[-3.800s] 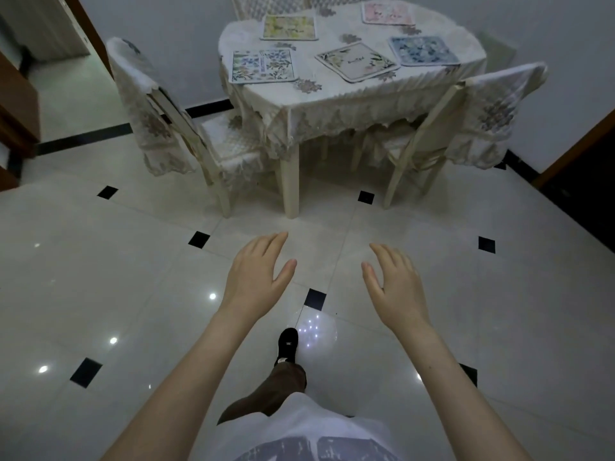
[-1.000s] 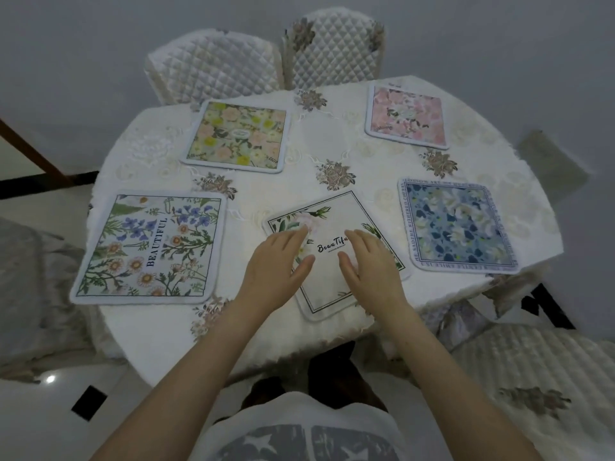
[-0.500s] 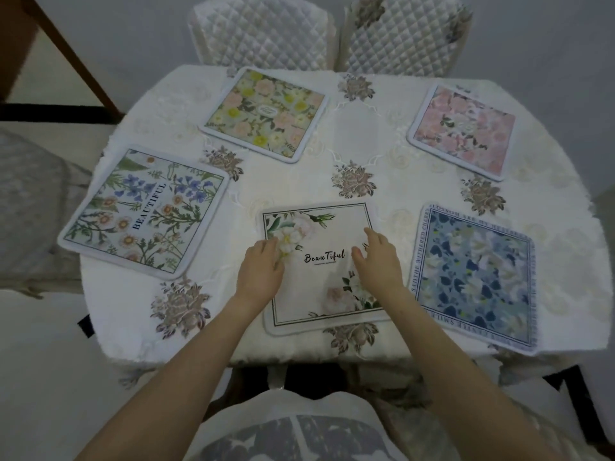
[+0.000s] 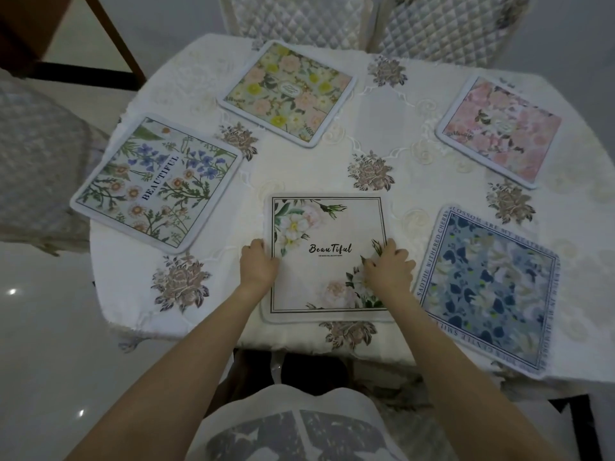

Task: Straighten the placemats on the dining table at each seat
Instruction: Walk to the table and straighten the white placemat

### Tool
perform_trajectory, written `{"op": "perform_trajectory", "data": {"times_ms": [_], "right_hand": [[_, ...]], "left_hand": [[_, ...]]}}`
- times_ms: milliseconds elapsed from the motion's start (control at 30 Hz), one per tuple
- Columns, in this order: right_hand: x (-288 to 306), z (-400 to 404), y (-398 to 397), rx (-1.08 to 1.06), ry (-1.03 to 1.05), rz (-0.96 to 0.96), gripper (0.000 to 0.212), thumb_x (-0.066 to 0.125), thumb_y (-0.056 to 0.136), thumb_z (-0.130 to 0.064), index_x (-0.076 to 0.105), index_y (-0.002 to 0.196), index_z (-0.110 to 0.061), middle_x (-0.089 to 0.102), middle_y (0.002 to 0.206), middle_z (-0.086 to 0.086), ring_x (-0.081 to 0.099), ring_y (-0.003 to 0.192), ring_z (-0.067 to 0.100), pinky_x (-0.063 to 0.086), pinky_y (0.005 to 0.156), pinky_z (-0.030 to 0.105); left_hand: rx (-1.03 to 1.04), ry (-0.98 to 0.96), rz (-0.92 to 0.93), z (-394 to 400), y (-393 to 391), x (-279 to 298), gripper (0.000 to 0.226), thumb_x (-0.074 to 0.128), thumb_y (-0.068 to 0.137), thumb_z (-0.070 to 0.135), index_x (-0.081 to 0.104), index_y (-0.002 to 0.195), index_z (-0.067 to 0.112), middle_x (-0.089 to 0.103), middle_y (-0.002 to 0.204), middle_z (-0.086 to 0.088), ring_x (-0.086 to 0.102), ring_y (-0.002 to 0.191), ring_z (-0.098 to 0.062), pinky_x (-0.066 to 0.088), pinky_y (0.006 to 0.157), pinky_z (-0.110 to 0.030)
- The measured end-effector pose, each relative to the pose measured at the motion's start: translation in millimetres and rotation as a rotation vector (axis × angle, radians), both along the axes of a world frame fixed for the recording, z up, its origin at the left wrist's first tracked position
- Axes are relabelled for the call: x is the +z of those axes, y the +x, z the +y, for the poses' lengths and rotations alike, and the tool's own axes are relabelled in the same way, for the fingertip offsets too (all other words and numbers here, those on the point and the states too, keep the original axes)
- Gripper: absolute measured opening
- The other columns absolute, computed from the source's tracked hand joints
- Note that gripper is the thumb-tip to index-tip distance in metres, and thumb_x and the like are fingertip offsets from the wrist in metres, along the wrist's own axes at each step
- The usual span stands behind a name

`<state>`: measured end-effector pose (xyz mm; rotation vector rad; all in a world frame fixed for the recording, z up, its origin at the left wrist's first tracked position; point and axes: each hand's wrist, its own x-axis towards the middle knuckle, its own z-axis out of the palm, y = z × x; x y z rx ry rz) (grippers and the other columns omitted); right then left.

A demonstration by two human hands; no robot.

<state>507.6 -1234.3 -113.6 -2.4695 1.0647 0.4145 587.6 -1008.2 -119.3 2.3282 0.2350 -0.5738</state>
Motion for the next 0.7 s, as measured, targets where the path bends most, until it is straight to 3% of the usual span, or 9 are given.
{"op": "perform_trajectory", "data": {"times_ms": [100, 200, 267, 367, 567, 700], "right_hand": [[-2.9, -10.3, -0.4, -0.056, -0.007, -0.019, 0.038, 0.049, 0.092, -0.019, 0.039, 0.123, 0.001, 0.045, 0.122, 0.025, 0.044, 0.113, 0.04, 0.041, 0.089, 0.045], [-5.9, -18.1, -6.3, -0.137, 0.106, -0.14, 0.011, 0.044, 0.091, -0.006, 0.049, 0.099, -0.001, 0.051, 0.096, 0.019, 0.053, 0.093, 0.032, 0.041, 0.076, 0.036], [-5.9, -16.5, -9.8, -0.185, 0.15, -0.193, 0.014, 0.042, 0.092, -0.001, 0.052, 0.101, 0.003, 0.052, 0.092, 0.018, 0.053, 0.086, 0.029, 0.038, 0.068, 0.032], [-6.6, -5.9, -12.1, -0.219, 0.176, -0.201, 0.021, 0.042, 0.092, 0.001, 0.05, 0.111, 0.008, 0.057, 0.105, 0.026, 0.055, 0.089, 0.032, 0.039, 0.067, 0.031], [-10.3, 22.4, -17.7, -0.224, 0.217, -0.182, 0.019, 0.042, 0.091, 0.002, 0.049, 0.108, 0.006, 0.056, 0.109, 0.028, 0.055, 0.095, 0.036, 0.039, 0.067, 0.031], [-12.3, 38.8, -24.5, -0.21, 0.229, -0.188, 0.019, 0.042, 0.091, 0.002, 0.049, 0.108, 0.006, 0.054, 0.109, 0.029, 0.052, 0.087, 0.032, 0.037, 0.066, 0.031]], "left_hand": [[0.071, -0.066, 0.074, 3.1, 2.0, -1.8, 0.026, 0.056, 0.082, 0.003, 0.052, 0.107, -0.004, 0.059, 0.102, -0.02, 0.057, 0.099, -0.036, 0.037, 0.068, -0.03], [0.081, -0.064, 0.092, 9.5, 4.1, -2.7, 0.027, 0.058, 0.081, 0.003, 0.054, 0.107, -0.004, 0.062, 0.108, -0.022, 0.057, 0.099, -0.034, 0.037, 0.07, -0.03], [0.066, -0.062, 0.081, 15.8, 4.7, -2.4, 0.026, 0.06, 0.08, 0.002, 0.055, 0.105, -0.005, 0.063, 0.108, -0.022, 0.058, 0.099, -0.035, 0.038, 0.072, -0.029], [0.045, -0.075, 0.066, 27.7, 5.3, -0.6, 0.025, 0.06, 0.08, 0.002, 0.055, 0.104, -0.004, 0.063, 0.107, -0.022, 0.058, 0.097, -0.033, 0.038, 0.071, -0.029], [0.024, -0.063, 0.072, 58.1, 3.2, 4.4, 0.021, 0.06, 0.08, 0.001, 0.056, 0.101, -0.002, 0.062, 0.105, -0.023, 0.055, 0.089, -0.028, 0.036, 0.069, -0.029], [0.014, -0.058, 0.079, 77.0, -3.2, 2.2, 0.017, 0.06, 0.081, 0.001, 0.054, 0.097, 0.001, 0.062, 0.105, -0.022, 0.053, 0.086, -0.026, 0.036, 0.068, -0.03]]}}
